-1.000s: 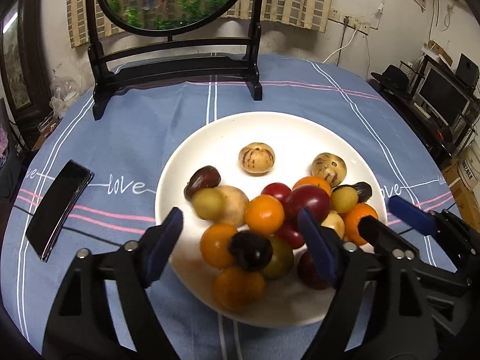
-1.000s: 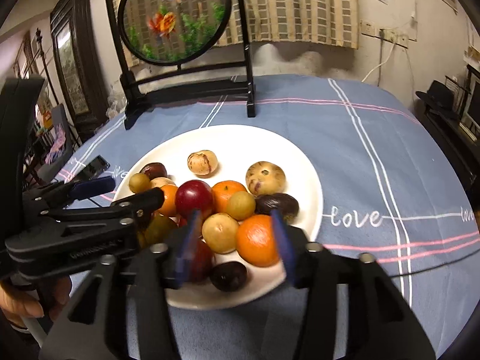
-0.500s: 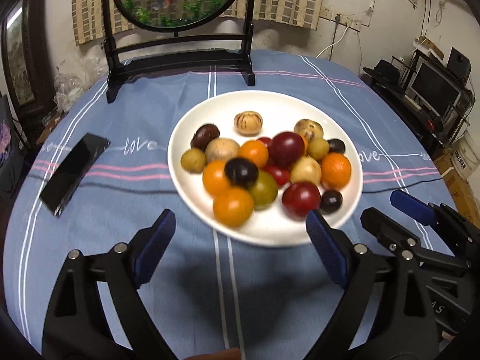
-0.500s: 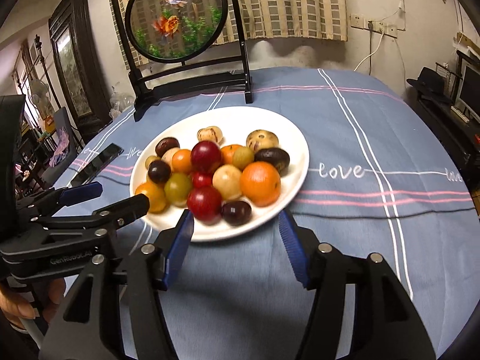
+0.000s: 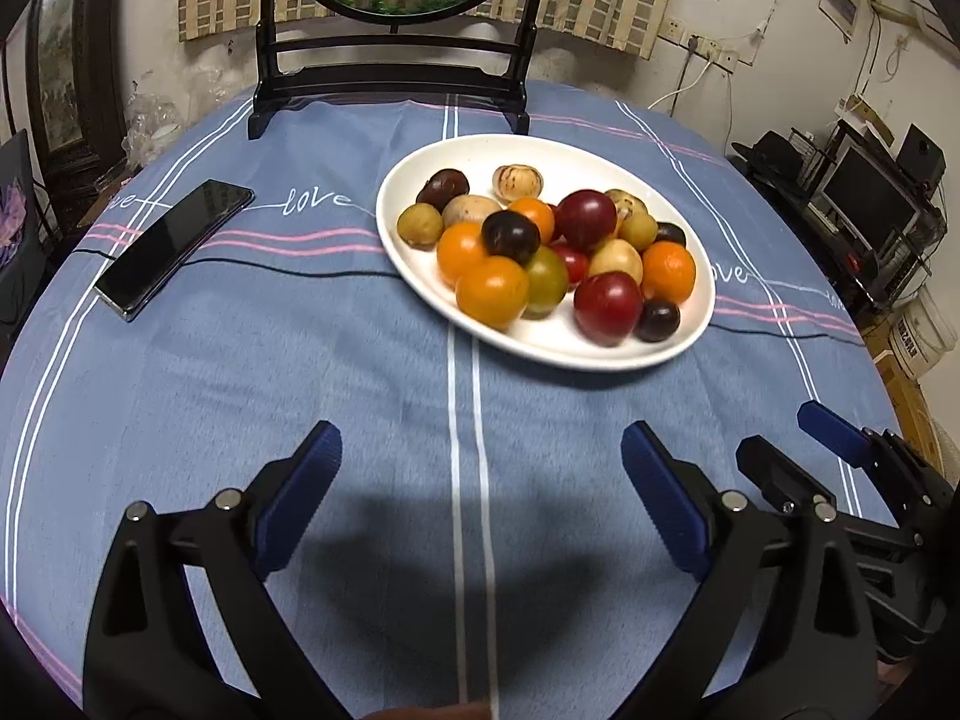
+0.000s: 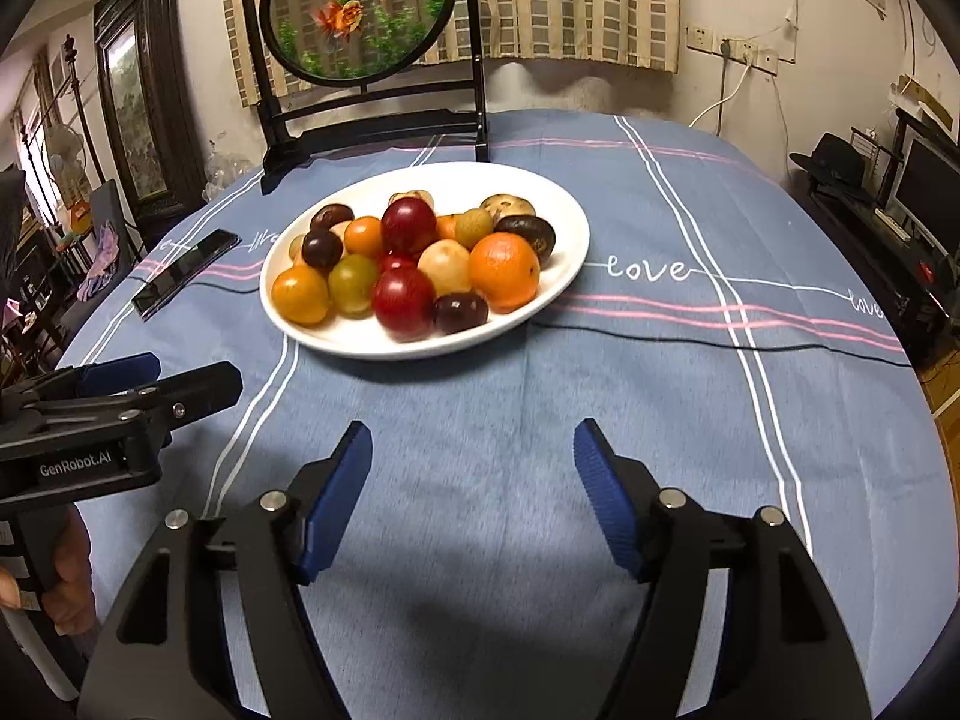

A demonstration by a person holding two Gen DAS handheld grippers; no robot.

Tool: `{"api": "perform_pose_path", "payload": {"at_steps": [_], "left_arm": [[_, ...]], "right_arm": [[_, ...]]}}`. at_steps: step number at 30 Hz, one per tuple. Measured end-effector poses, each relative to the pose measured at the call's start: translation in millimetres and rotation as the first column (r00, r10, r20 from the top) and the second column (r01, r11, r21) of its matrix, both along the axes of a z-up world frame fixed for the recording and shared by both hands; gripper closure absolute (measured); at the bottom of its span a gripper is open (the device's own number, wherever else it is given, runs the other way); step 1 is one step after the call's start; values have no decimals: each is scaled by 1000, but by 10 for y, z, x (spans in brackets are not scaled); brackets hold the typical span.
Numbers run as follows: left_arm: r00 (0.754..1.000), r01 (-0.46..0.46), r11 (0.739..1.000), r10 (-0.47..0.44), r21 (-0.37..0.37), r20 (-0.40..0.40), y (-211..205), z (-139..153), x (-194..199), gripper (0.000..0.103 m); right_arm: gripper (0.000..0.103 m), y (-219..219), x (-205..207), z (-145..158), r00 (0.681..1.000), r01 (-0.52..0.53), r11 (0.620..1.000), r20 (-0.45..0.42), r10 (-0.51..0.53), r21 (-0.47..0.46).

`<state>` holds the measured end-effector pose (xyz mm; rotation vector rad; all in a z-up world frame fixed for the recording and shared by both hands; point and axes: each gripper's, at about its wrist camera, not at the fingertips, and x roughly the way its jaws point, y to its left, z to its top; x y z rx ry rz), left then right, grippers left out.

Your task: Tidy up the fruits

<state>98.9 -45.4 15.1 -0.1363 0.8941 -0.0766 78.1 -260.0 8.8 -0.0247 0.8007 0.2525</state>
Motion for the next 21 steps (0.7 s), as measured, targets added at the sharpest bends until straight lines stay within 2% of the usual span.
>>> {"api": "perform_pose_path", "payload": {"at_steps": [9,13,21], "left_arm": [[999,8,999,-11,47,52,-39,69,-135,3],[999,16,999,-19,46,51,-60,60,-157,3],[999,-10,996,6,90,52,-62,21,-161,3]], "right_arm": [[33,15,-109,-6,1000,-5,1000,6,5,-7],[33,8,-127,-47,1000,-7,1000,-2,7,-9],[33,-30,-131,-108,1000,0,1000,-21,0,-7]]}}
